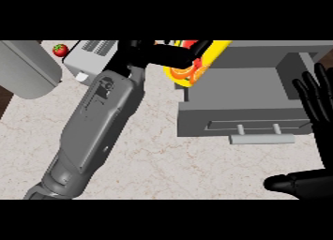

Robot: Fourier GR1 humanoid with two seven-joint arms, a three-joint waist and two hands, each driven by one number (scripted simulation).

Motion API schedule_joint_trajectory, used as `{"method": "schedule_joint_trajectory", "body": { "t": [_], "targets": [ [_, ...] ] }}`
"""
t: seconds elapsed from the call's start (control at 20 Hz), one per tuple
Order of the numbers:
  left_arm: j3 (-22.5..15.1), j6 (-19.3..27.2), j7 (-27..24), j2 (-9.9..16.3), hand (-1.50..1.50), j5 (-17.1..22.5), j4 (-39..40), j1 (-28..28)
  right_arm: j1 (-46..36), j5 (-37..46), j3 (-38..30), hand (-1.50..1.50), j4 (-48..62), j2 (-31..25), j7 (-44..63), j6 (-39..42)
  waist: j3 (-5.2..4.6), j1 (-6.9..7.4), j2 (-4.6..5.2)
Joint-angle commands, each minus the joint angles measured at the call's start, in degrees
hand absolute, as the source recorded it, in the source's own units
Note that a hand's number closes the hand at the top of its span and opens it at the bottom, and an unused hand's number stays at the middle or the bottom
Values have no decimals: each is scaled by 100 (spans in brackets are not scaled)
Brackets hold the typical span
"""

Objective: Pick up the cup, place it into the drawer and close the drawer

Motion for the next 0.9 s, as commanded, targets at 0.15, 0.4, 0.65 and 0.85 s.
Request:
{"method": "schedule_joint_trajectory", "body": {
  "t": [0.15, 0.4, 0.65, 0.85],
  "targets": [
    [-268, 336, -514, -7, 150, 481, 1390, -841, -162, 26, 143, -150, -237, 32, 384, -152, -1, -58, 13],
    [-1051, 747, -753, -7, 150, 1269, 1902, -1006, -372, 98, 72, -150, 88, 64, 131, -192, 0, -137, 24],
    [-728, 315, -1026, -7, 150, 1190, 2942, -1319, 103, 31, 93, -150, -315, 65, 77, -58, 1, -154, 47],
    [-1273, 430, -1092, -7, 150, 1556, 3261, -1654, -47, 270, 310, -150, -24, 221, -107, -128, 3, -223, 64]
  ]
}}
